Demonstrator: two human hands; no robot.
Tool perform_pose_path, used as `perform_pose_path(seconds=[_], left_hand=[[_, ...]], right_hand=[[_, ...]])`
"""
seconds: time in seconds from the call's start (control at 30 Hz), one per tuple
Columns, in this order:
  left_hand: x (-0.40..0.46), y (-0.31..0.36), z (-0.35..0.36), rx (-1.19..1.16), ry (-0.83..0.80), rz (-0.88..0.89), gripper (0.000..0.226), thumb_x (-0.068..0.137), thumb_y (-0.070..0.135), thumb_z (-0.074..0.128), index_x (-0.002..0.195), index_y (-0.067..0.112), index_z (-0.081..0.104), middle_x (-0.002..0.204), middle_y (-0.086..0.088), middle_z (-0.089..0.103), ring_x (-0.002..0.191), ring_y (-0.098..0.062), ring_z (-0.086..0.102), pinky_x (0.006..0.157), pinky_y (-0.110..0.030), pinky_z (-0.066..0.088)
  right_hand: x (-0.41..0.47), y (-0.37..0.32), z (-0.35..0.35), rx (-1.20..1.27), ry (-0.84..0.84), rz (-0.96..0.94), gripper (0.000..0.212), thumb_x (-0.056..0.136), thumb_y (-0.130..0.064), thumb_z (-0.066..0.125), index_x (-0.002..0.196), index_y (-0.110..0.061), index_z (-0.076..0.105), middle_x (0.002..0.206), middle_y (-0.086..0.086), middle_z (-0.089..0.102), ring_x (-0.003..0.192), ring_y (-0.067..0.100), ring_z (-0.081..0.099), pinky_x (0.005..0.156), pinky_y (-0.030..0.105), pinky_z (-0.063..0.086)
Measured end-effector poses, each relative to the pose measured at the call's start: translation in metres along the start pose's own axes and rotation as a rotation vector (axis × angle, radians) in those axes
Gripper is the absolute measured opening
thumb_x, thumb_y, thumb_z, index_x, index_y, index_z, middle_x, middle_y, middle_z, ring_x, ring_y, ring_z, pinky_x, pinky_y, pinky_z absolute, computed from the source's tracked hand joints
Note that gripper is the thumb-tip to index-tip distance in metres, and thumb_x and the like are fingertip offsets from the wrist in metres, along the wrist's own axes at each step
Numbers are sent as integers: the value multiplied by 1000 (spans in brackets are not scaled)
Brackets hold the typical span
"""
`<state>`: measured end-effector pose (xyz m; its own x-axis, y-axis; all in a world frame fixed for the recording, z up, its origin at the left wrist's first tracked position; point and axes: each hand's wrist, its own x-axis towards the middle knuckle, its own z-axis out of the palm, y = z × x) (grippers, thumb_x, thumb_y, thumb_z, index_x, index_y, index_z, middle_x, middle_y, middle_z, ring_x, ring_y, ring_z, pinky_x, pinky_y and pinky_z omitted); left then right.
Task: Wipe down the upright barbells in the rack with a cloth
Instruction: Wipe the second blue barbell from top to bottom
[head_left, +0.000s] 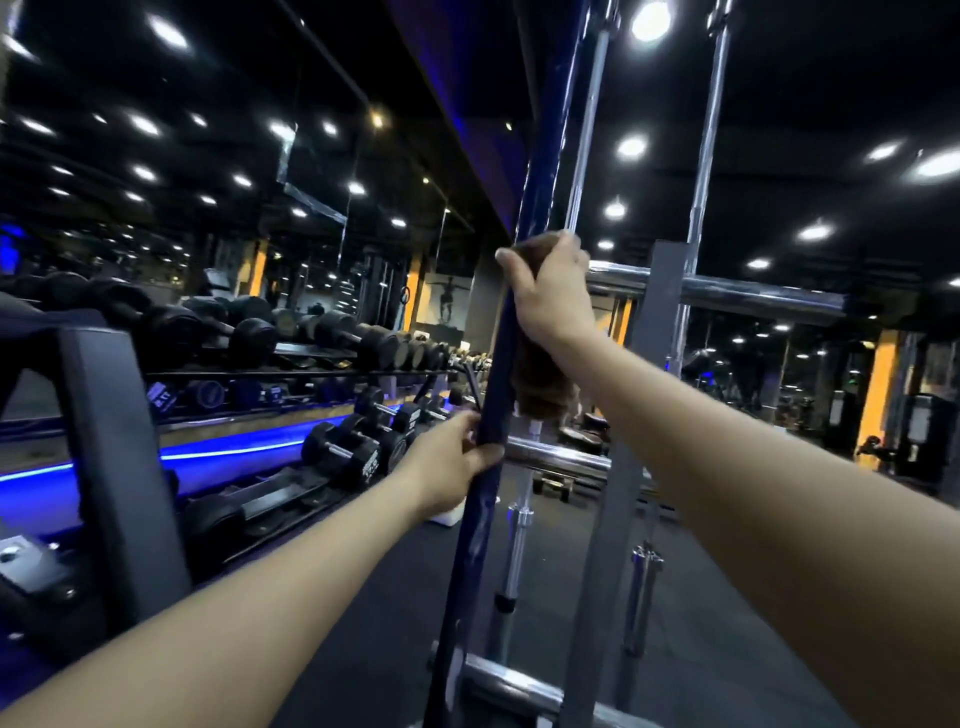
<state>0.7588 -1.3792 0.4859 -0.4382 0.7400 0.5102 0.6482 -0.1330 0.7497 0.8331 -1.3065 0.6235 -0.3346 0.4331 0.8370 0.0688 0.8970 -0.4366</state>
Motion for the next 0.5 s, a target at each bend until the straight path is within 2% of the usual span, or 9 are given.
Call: perform_pose_path(seconds=[0.07,0.1,0.2,0.3,0.37,0.4,0.5], left_hand=[[-10,-14,8,39,-27,-44,17,92,18,59,108,20,56,102,-5,64,93,-19,59,67,-22,42],[-15,-21,13,50,-35,-63,20,92,19,60,111,19,56,105,-4,65,93,-17,59,66,-23,41],[-23,-29,17,140,7,-50,28,90,21,63,117,17,57,106,2,66,88,-13,59,60,-15,38],[-21,-24,15,252,27,-59,32,87,18,67,117,12,58,96,-1,64,82,-15,58,63,-17,36],[-23,-21,15,243,26,-76,34,86,14,67,118,9,58,97,-3,66,77,-13,57,60,-15,37],[-24,-21,16,220,25,-81,34,86,12,67,118,8,58,97,-4,66,72,-11,56,57,-11,38],[-26,-26,21,175,35,-99,29,87,11,66,115,11,59,86,1,61,63,-5,52,50,-6,37]], right_hand=[[2,3,4,3,35,-23,63,94,-43,51,140,-8,25,136,12,34,111,29,50,95,48,45],[-9,11,10,18,45,-37,63,94,-43,50,141,-11,24,136,11,34,113,30,50,94,52,46],[-65,45,32,73,33,-30,64,94,-44,48,144,-16,18,138,9,33,114,32,51,88,58,48],[-101,61,40,79,-55,-25,63,94,-40,51,142,-14,20,135,11,33,114,35,52,90,57,46],[-94,59,34,59,-99,-21,66,94,-40,52,143,-10,20,136,14,31,116,36,50,96,52,44],[-82,54,31,57,-97,-23,68,94,-41,52,144,-9,18,136,15,31,118,35,48,98,50,43],[-43,33,20,36,-29,-22,72,93,-47,50,145,-10,16,135,15,30,117,38,47,95,57,44]])
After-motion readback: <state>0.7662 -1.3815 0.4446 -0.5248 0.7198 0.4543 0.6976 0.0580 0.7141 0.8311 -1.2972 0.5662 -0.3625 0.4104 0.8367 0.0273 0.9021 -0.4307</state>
